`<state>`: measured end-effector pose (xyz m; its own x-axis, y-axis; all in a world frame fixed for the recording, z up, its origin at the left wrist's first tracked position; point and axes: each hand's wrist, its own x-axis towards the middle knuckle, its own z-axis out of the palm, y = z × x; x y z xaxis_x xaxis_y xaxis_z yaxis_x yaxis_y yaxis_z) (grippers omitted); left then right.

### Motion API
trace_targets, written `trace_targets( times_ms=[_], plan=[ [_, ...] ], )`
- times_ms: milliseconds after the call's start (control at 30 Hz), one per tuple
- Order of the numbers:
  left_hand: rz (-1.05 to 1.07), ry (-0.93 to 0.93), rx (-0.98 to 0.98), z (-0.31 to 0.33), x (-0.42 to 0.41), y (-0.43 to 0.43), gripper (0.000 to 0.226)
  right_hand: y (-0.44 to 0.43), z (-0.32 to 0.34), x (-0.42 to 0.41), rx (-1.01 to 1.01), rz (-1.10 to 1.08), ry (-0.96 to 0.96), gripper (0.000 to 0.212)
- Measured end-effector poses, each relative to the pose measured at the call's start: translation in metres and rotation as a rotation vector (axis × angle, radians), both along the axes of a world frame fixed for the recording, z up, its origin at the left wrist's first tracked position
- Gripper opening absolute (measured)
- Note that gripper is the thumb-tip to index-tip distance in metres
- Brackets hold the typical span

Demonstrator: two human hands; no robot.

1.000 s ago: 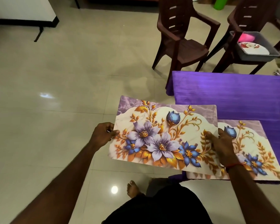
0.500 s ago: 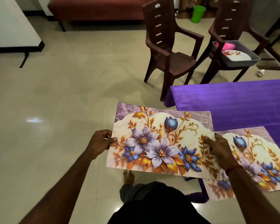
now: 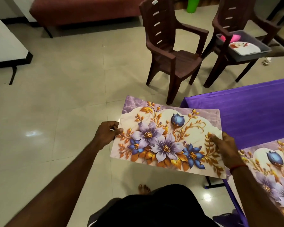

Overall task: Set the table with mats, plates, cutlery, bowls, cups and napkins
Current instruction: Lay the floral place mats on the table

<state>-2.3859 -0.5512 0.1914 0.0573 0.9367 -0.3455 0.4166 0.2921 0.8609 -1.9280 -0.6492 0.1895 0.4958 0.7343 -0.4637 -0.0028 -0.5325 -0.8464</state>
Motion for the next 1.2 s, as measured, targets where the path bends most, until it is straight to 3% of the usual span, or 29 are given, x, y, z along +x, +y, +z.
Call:
trace_targets(
  times_ms=[400,833,1200],
  plan=[
    [-0.158,-0.108,-0.175,-0.013,-0.002,0.141,0.005,0.051,-0.003,-0.028,0.061,-0.249,-0.065,0.015],
    [-0.558,-0.044,-0.111,0.009,0.023,0.333,0.003,0.092,0.021,-0.103,0.074,-0.537,-0.125,0.030],
    [-0.824,0.071,0.015,0.011,0.140,0.454,0.005,0.147,0.013,-0.076,0.135,-0.763,-0.128,0.025]
  ],
)
